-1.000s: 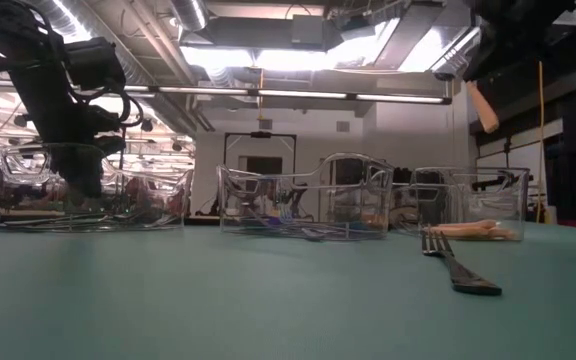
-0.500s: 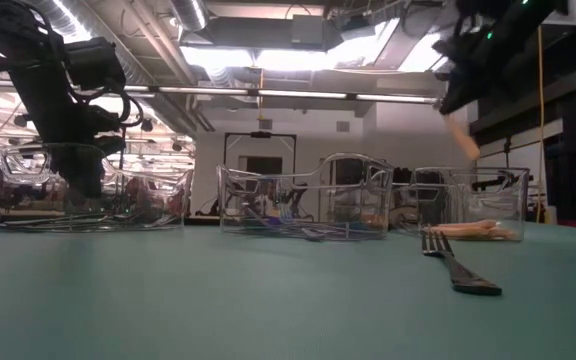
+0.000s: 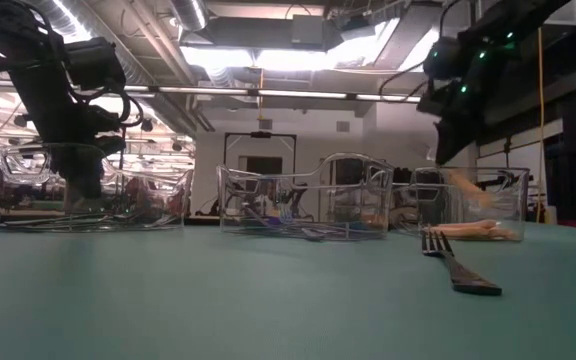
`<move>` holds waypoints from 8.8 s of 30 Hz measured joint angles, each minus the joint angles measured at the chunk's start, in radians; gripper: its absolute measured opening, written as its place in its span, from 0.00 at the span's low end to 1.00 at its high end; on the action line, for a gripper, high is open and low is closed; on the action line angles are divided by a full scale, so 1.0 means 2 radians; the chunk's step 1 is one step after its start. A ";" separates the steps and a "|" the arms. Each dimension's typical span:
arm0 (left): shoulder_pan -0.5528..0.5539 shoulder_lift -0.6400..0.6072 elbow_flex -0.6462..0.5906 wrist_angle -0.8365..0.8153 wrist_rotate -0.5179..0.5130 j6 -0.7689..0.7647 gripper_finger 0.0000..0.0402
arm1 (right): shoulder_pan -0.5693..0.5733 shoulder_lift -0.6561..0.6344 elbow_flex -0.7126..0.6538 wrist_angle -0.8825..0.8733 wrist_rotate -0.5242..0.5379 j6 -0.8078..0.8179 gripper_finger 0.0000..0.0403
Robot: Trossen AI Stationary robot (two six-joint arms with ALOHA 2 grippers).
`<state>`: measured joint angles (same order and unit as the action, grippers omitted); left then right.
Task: Sort silverware by color (type)
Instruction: Put the orange fork into the right transparent bin, then put the black fork into the left transparent bin
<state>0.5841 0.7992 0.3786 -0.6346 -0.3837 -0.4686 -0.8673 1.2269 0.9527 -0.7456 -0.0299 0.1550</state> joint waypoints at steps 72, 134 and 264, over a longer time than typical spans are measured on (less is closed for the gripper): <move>0.000 0.000 0.000 0.000 0.000 0.000 0.16 | 0.002 0.218 -0.001 0.085 -0.002 -0.014 0.22; -0.244 0.004 0.198 0.036 -0.020 -0.109 0.16 | 0.002 -0.360 0.000 -0.138 -0.084 -0.002 0.25; -0.410 0.311 0.303 0.255 -0.057 -0.144 0.16 | 0.547 0.238 -0.105 0.329 -0.086 -0.257 0.25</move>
<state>-0.2362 1.4216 0.9852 -0.1238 -0.4973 -0.7565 0.2276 1.7030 0.7435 -0.0883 -0.2022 -0.3590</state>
